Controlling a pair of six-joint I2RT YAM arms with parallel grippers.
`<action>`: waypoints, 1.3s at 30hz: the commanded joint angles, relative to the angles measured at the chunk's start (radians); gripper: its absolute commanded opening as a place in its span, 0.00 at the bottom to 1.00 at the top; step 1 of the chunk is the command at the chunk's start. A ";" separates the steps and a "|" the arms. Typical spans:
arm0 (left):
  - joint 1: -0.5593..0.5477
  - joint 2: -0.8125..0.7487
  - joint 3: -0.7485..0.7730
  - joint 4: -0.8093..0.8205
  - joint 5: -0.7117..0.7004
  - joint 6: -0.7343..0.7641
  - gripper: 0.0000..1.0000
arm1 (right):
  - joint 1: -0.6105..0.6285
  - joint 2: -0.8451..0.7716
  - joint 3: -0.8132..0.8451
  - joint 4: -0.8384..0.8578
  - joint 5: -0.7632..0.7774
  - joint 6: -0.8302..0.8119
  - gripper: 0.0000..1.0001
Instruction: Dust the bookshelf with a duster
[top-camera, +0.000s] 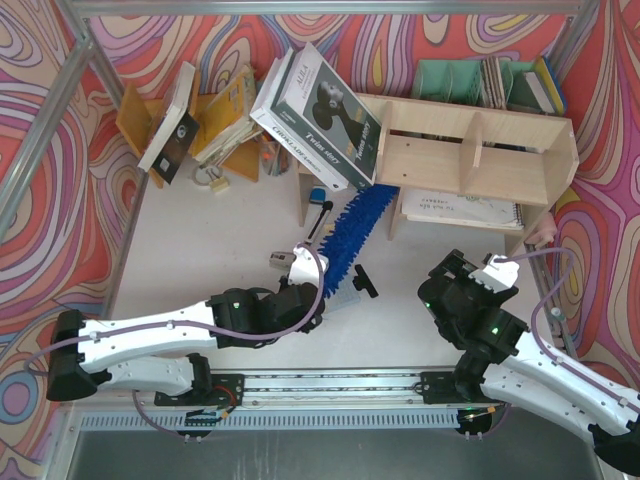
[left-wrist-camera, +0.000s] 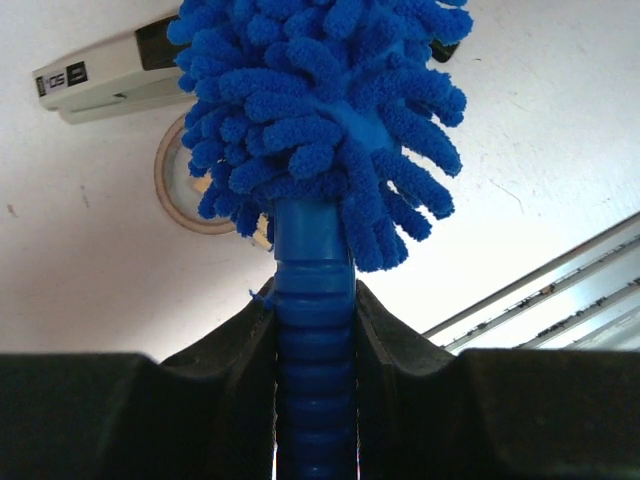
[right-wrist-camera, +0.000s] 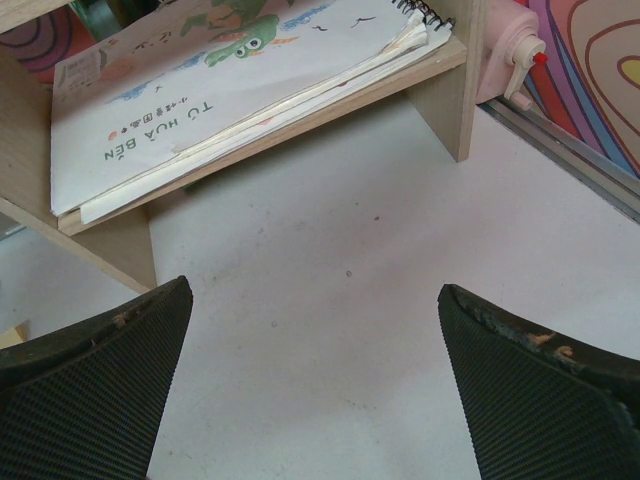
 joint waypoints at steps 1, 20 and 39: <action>-0.005 -0.017 0.026 0.105 0.019 0.045 0.00 | -0.001 -0.006 -0.012 0.013 0.015 0.000 0.99; -0.005 -0.156 -0.044 -0.018 -0.234 -0.102 0.00 | -0.001 -0.009 -0.014 0.013 0.011 0.001 0.99; 0.009 -0.120 -0.072 -0.195 -0.326 -0.285 0.00 | -0.001 -0.005 -0.013 0.012 0.011 -0.001 0.99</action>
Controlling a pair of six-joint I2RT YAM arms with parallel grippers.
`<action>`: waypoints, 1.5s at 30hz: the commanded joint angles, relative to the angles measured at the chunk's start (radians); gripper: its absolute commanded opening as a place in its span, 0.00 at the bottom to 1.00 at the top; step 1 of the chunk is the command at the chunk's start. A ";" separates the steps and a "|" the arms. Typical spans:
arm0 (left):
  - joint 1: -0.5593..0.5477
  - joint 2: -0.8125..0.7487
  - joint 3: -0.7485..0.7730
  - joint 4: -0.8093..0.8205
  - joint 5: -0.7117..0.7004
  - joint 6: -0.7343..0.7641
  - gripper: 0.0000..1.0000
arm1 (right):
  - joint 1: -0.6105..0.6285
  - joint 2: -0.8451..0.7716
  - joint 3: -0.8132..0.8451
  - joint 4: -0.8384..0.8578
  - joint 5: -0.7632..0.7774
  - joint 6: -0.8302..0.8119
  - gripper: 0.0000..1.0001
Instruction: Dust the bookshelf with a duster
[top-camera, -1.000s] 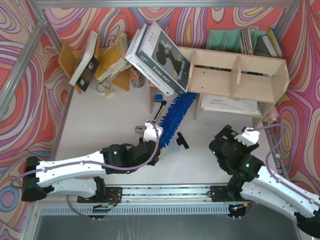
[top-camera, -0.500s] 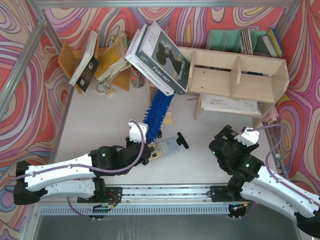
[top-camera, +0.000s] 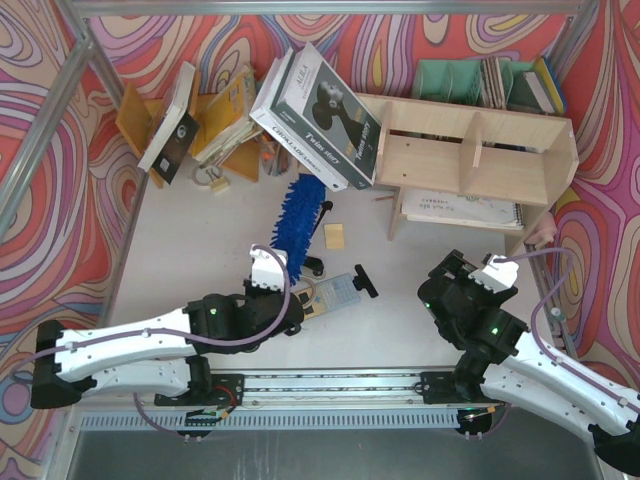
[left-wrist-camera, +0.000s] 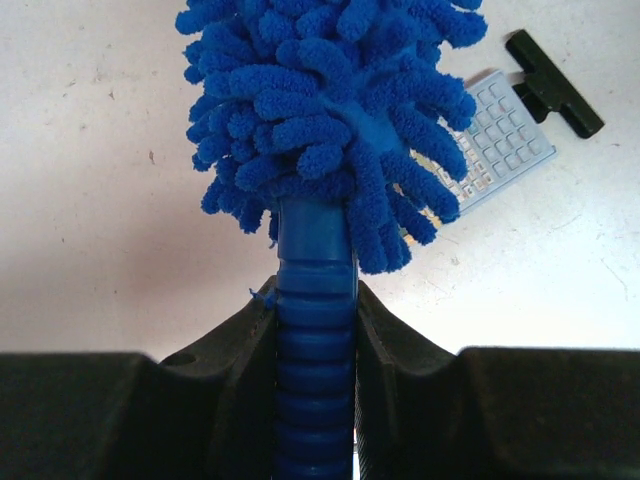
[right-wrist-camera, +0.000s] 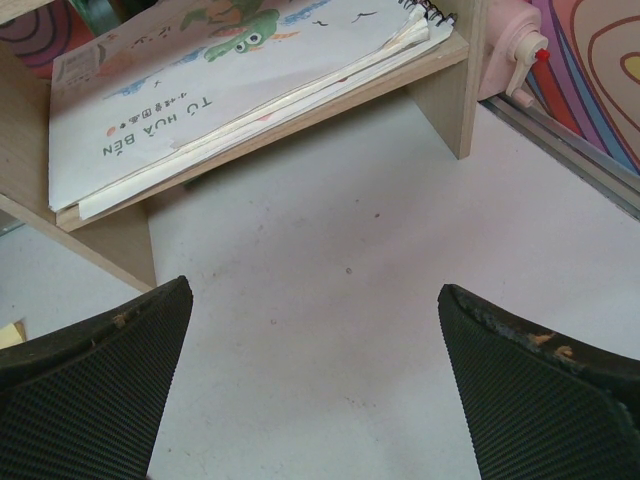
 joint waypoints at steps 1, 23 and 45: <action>0.013 0.042 -0.012 -0.008 -0.058 -0.055 0.00 | -0.001 -0.004 -0.009 0.013 0.018 -0.002 0.99; 0.063 0.066 -0.058 0.069 0.088 0.036 0.00 | -0.001 -0.002 -0.008 0.015 0.020 -0.004 0.99; 0.066 -0.028 -0.112 0.066 0.080 -0.013 0.00 | -0.001 -0.011 -0.010 0.012 0.018 0.003 0.99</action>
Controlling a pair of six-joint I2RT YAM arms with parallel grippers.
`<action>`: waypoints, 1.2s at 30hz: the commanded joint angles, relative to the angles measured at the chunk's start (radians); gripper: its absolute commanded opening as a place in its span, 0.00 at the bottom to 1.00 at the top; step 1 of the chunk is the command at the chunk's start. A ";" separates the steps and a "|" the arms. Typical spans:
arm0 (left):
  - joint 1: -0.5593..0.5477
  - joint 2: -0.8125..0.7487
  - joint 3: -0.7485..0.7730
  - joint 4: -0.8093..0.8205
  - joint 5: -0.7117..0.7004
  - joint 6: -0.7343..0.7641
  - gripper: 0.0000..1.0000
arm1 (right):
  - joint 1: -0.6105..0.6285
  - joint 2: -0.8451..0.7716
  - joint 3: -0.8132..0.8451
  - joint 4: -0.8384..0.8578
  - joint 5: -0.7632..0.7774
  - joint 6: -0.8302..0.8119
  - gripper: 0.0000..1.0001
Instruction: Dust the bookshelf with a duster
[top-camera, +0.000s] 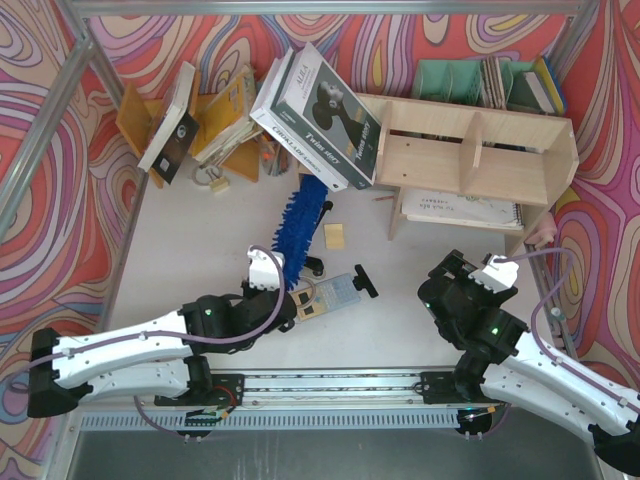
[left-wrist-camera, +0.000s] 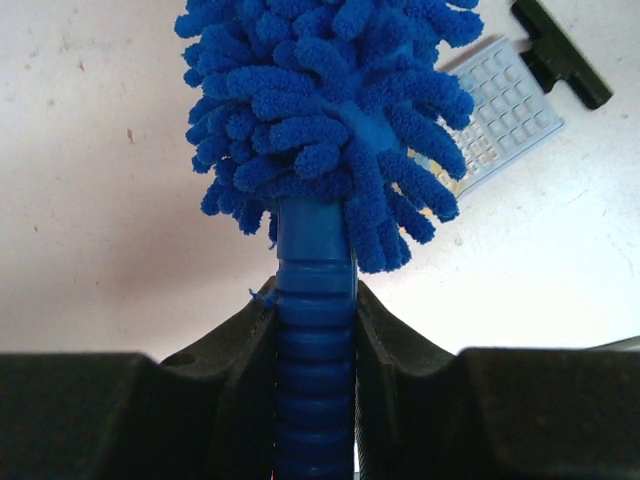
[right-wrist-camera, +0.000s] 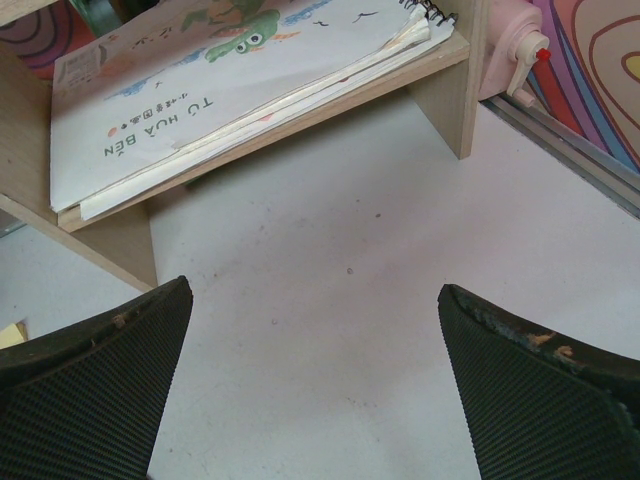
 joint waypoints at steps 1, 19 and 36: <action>0.007 0.010 -0.069 0.015 -0.008 -0.081 0.00 | -0.001 -0.010 -0.009 0.009 0.019 0.004 0.99; 0.009 0.009 -0.007 -0.009 -0.041 -0.051 0.00 | -0.001 -0.014 -0.011 0.007 0.015 0.006 0.99; 0.009 -0.055 -0.009 -0.009 -0.018 -0.052 0.00 | -0.001 -0.008 -0.010 0.008 0.016 0.007 0.99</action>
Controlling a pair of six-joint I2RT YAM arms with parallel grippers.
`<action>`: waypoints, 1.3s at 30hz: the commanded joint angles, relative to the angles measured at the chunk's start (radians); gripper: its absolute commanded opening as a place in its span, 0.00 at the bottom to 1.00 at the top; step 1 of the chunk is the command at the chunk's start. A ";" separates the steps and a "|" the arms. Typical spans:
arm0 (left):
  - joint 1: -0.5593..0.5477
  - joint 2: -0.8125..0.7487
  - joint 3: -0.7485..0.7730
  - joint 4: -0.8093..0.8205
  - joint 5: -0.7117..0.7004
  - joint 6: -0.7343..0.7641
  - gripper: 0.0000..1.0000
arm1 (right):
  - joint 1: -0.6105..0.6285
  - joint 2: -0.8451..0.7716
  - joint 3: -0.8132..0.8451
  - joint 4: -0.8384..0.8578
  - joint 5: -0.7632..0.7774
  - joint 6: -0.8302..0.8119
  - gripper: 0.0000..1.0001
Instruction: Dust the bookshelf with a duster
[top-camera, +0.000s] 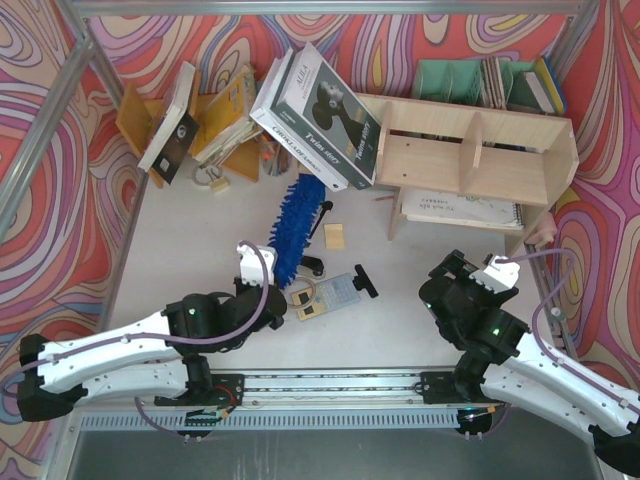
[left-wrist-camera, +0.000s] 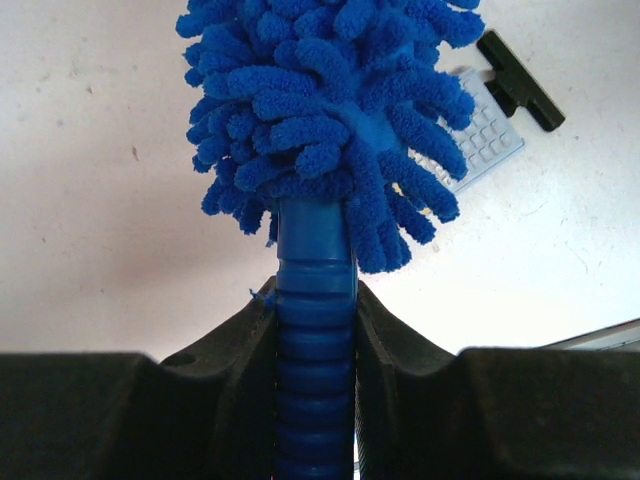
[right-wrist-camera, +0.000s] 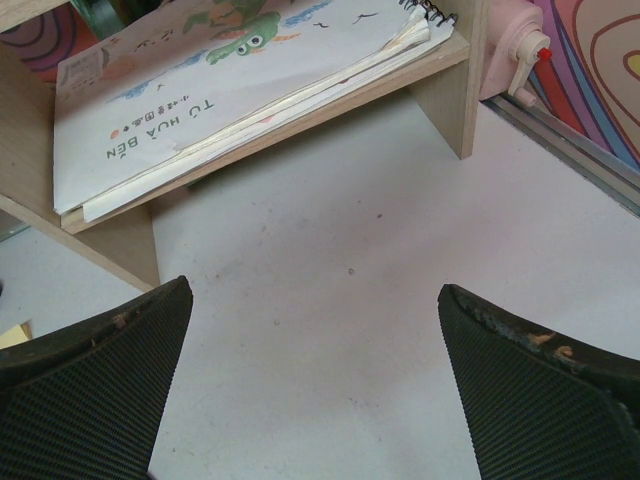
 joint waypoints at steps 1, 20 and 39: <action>0.009 0.007 -0.084 0.041 0.000 -0.093 0.00 | -0.001 0.003 -0.011 0.009 0.016 0.006 0.99; 0.058 0.085 -0.081 0.066 0.040 -0.032 0.00 | -0.001 -0.006 -0.014 0.015 0.015 0.001 0.99; 0.061 0.076 -0.068 0.053 0.049 -0.021 0.00 | -0.001 -0.005 -0.013 0.016 0.013 0.001 0.99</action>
